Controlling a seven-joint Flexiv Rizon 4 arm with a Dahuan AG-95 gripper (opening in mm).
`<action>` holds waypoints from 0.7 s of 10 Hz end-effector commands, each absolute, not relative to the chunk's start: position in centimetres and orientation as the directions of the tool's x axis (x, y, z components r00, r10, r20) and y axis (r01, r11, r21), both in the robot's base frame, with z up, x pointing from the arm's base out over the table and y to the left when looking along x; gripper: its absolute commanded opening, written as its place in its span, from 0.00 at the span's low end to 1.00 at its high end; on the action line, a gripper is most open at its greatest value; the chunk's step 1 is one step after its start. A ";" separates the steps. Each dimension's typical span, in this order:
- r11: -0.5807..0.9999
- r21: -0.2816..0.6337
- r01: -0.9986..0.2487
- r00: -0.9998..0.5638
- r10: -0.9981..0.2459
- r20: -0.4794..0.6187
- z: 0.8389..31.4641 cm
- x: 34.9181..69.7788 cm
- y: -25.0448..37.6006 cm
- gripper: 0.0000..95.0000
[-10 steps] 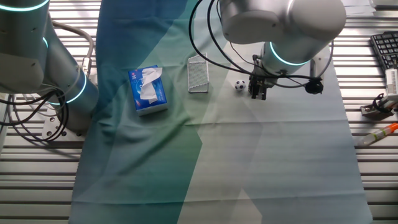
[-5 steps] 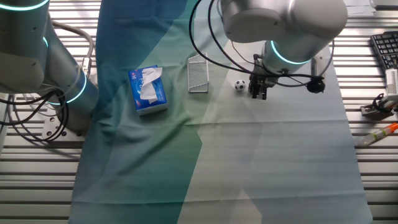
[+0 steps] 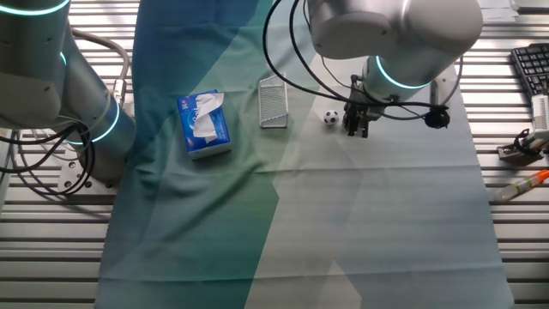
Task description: Push the soccer ball into the goal
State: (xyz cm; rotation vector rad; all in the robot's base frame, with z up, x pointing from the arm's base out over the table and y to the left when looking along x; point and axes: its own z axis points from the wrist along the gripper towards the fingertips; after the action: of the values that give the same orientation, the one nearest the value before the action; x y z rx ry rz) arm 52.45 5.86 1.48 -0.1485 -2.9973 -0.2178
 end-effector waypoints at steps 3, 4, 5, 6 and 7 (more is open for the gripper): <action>0.984 0.144 0.105 -0.986 0.084 0.145 1.3 52.5 5.9 0.00; 0.984 0.144 0.105 -0.985 0.083 0.153 1.3 52.5 5.9 0.00; 0.984 0.144 0.107 -0.984 0.084 0.154 1.3 52.5 5.9 0.00; 0.984 0.143 0.107 -0.984 0.085 0.155 1.3 52.5 5.9 0.00; 0.984 0.144 0.108 -0.984 0.085 0.155 1.3 52.5 5.9 0.00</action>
State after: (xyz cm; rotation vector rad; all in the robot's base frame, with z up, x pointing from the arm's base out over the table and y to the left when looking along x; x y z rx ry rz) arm 52.54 5.87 1.31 -0.1453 -2.9820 -0.2278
